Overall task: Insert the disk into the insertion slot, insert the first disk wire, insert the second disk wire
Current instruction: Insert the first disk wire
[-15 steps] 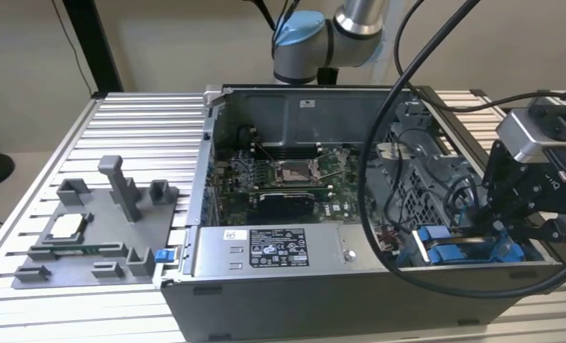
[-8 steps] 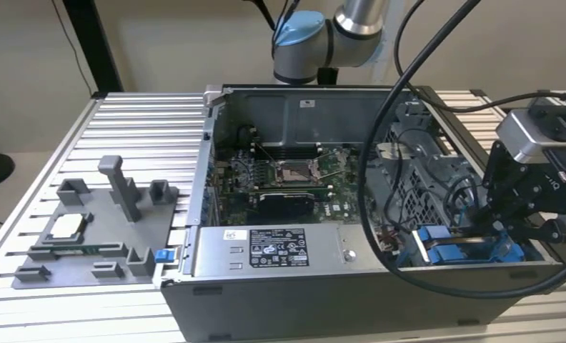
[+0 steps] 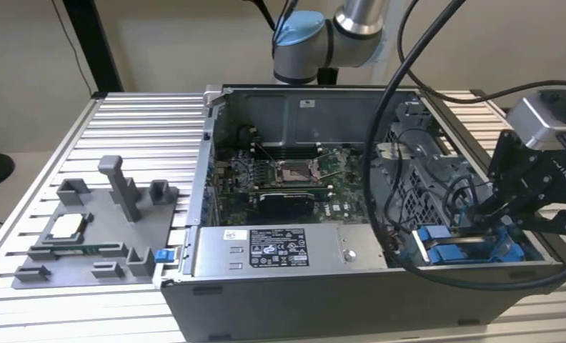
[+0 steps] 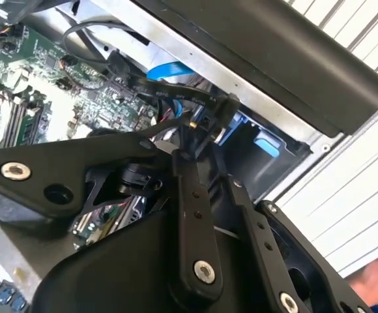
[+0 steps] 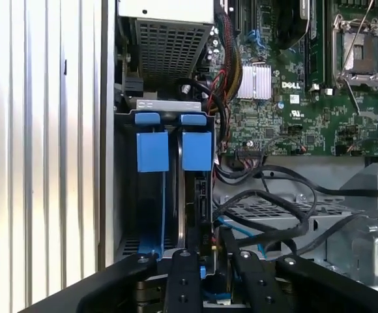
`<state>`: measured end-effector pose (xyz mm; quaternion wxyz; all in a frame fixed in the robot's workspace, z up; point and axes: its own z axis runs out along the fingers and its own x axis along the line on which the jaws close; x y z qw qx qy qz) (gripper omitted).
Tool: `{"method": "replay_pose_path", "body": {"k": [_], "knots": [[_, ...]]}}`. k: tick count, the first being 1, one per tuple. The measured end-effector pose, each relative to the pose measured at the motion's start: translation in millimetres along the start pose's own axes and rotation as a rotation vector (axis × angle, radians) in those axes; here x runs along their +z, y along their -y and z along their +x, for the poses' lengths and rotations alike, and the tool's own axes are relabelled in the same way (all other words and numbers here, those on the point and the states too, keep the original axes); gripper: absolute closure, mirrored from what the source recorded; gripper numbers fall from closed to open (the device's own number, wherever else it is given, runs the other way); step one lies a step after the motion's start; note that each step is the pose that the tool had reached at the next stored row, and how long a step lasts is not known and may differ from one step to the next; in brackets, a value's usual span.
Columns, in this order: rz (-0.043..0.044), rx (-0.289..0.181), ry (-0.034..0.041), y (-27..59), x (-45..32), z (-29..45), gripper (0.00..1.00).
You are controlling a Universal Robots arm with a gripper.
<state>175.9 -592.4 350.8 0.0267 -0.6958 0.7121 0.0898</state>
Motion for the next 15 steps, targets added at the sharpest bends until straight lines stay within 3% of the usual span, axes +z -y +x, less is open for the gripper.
{"method": "replay_pose_path", "body": {"k": [5, 15], "knots": [[-0.0001, 0.0, -0.0002, -1.8, -20.0, -3.4, 0.0], [0.0073, -0.008, -0.0005, 4.5, -20.5, -3.6, 0.0]]}}
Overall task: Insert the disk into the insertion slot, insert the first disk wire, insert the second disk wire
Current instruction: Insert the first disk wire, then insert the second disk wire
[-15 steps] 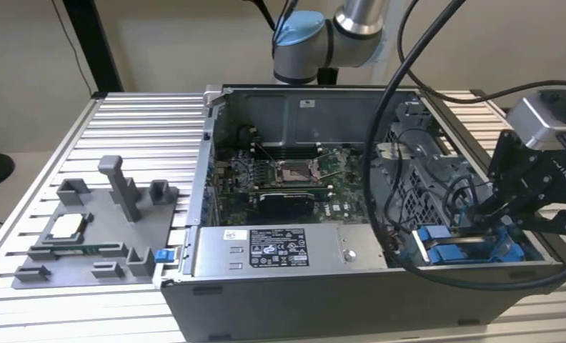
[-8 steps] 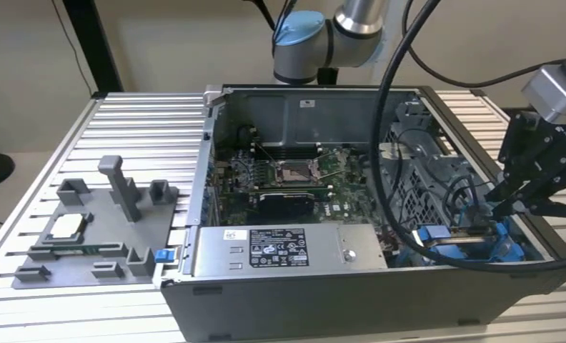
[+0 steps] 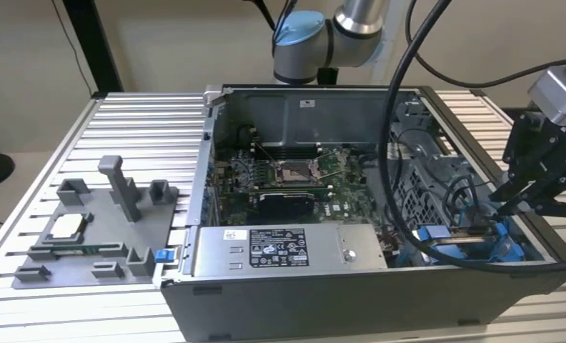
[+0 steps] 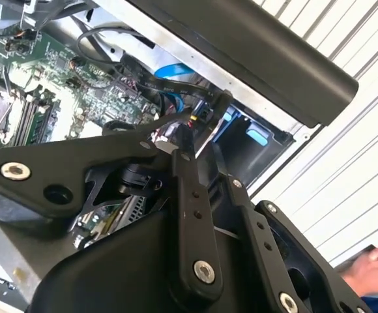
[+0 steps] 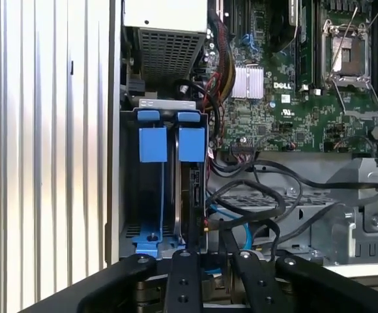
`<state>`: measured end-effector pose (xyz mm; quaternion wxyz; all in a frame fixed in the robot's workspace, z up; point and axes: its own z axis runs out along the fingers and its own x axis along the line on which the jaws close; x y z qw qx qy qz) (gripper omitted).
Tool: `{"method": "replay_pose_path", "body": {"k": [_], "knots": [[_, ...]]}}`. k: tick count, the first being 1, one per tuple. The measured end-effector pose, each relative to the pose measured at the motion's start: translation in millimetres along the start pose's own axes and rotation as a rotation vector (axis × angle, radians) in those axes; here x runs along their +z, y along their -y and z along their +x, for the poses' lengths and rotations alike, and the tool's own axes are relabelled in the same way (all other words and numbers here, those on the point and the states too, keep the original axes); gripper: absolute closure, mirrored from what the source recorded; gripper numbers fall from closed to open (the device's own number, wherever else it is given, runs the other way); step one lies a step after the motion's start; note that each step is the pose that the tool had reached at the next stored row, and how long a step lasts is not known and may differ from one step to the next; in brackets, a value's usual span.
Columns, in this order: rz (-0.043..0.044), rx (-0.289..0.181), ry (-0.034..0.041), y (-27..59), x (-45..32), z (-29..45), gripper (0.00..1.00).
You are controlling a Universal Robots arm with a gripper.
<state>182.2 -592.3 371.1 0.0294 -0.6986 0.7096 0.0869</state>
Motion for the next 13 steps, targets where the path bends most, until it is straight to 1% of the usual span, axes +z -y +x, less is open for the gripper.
{"method": "replay_pose_path", "body": {"k": [4, 10, 13], "knots": [[0.0031, -0.009, -0.0005, 7.0, -0.6, -0.1, 0.0], [0.0114, -0.033, -0.0002, 14.5, -1.1, -0.1, 0.0], [0.0098, -0.051, -0.0004, 17.9, -1.6, 0.6, 0.0]]}}
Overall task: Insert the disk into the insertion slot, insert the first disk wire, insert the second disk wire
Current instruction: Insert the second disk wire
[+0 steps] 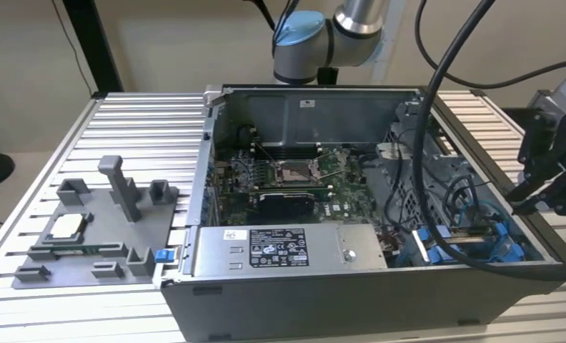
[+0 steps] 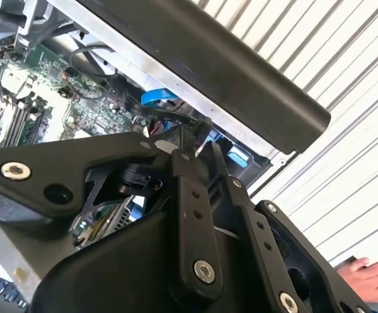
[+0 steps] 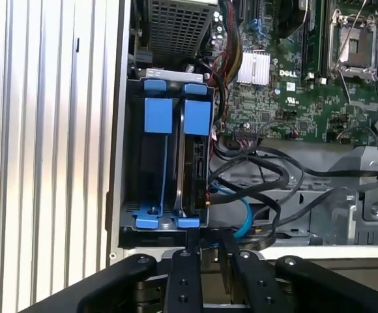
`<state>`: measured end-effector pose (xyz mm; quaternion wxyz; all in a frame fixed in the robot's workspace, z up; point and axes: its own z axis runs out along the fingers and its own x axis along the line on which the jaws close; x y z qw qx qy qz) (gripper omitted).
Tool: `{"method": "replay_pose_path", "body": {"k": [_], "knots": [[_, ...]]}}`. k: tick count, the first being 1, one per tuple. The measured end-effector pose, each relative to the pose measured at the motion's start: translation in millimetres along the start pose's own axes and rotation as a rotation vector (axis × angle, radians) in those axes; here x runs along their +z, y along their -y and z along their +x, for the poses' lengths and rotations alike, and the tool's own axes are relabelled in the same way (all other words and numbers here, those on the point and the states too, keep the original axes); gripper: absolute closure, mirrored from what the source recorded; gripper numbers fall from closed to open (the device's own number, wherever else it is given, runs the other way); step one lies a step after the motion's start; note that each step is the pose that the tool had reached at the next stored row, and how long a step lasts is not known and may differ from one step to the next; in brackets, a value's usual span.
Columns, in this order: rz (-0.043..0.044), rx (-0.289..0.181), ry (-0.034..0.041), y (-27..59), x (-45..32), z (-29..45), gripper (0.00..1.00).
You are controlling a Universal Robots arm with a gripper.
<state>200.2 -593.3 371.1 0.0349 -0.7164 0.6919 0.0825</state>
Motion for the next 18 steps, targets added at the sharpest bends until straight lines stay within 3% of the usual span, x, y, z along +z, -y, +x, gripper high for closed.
{"method": "replay_pose_path", "body": {"k": [7, 18], "knots": [[-0.0003, -0.048, -0.0004, 5.6, -0.6, 1.0, 0.0], [0.0032, -0.056, 0.0109, 10.9, 4.2, 2.1, 0.0]]}}
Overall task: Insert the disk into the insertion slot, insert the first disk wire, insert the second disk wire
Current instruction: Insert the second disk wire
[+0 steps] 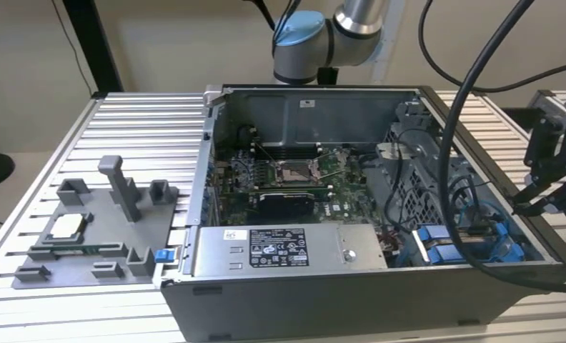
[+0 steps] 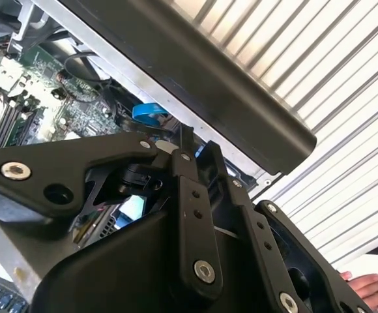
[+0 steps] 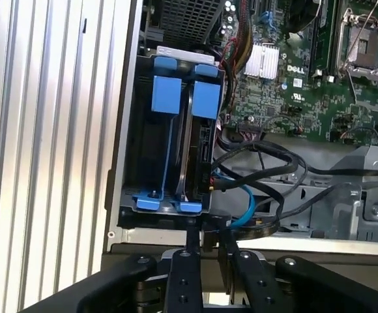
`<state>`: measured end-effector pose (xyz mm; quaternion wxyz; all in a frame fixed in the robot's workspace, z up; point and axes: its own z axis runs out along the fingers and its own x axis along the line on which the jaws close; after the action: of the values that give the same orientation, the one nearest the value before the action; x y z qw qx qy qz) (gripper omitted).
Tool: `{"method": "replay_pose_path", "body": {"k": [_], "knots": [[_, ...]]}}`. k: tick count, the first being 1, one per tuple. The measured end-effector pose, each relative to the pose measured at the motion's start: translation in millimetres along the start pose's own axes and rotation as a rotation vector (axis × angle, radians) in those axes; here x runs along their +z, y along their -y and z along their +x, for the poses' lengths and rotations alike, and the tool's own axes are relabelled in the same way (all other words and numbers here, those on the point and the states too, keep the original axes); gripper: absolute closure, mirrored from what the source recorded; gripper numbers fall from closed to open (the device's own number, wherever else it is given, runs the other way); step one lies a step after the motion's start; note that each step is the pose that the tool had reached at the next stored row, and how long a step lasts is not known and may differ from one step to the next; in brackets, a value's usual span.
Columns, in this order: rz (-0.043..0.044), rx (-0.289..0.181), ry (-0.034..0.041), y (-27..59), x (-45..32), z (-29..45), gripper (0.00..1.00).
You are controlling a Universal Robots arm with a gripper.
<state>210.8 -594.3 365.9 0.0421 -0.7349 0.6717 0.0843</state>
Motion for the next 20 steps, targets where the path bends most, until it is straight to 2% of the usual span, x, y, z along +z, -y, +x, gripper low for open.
{"method": "replay_pose_path", "body": {"k": [4, 5, 6, 20], "knots": [[0.002, 0.001, 0.0193, 0.1, 1.2, 0.2, 0.0], [0.0023, 0.001, 0.0221, 0.1, 1.4, 0.2, 0.0], [0.0025, 0.001, 0.024, 0.1, 1.5, 0.2, 1.0], [0.0055, 0.007, 0.0441, 0.1, 2.4, 1.1, 1.0]]}}
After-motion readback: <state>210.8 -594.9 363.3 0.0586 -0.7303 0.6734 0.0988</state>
